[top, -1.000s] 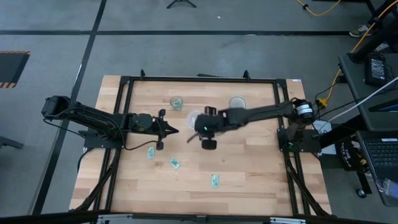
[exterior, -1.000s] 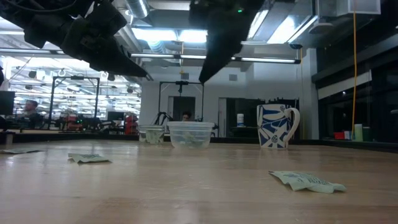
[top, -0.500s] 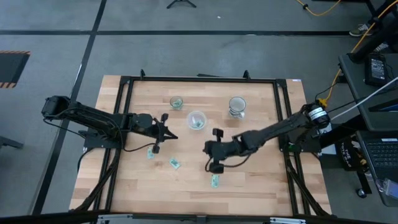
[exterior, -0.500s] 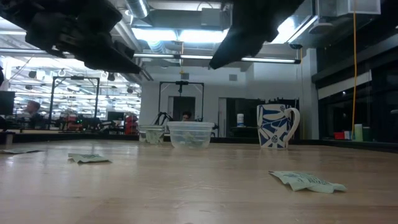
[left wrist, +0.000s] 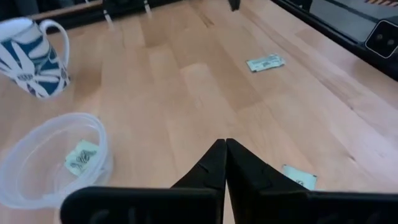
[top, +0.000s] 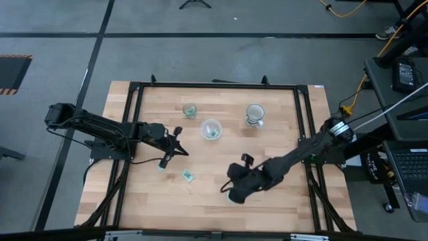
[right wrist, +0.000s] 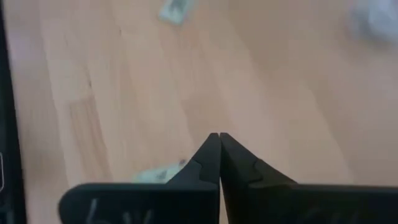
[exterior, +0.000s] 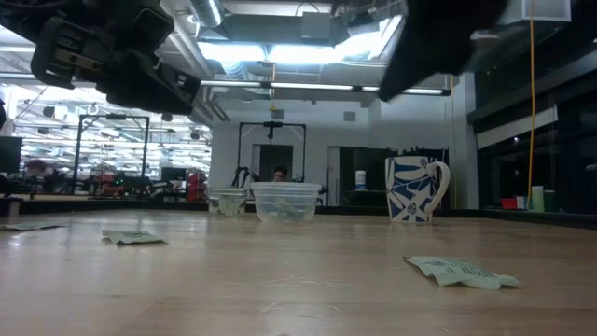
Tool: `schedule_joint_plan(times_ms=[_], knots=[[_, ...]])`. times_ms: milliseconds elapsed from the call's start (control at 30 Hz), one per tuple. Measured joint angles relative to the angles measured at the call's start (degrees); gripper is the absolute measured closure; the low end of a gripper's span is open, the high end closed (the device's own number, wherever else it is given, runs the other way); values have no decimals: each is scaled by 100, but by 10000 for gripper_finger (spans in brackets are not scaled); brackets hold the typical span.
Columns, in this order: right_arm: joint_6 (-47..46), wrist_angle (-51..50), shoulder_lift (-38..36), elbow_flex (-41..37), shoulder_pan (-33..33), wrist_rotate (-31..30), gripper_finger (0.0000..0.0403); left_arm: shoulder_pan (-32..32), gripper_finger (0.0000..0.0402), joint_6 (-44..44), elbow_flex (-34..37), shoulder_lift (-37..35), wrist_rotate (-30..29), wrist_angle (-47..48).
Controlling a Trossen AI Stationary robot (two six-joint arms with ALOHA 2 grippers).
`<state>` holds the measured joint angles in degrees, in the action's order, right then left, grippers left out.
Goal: Pick and place Stevia / Truvia into bins
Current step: Put the stevia packet into the transparent container
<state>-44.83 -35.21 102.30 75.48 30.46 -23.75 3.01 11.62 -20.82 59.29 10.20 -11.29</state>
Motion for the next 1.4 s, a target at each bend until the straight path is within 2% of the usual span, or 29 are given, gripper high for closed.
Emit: schedule_joint_plan(times_ms=[333, 433, 600, 867, 1167, 1400], knots=[[-1125, -1430, 995, 1497, 620, 291, 401, 0, 397, 175, 0, 0, -2, -98], [-1437, -1594, 1203, 1911, 787, 293, 401, 0, 394, 252, 0, 0, -2, -119], [-1946, -1477, 1332, 2009, 1010, 304, 401, 0, 395, 258, 0, 0, -5, -141], [-1852, -1385, 1334, 1974, 1107, 101, 396, 0, 399, 266, 0, 0, -224, -227], [-560, -916, 1865, 1974, 1015, 72, 307, 0, 399, 265, 0, 0, -243, -230], [-439, -780, 2382, 1969, 951, 77, 254, 0, 398, 264, 0, 0, -243, -228]])
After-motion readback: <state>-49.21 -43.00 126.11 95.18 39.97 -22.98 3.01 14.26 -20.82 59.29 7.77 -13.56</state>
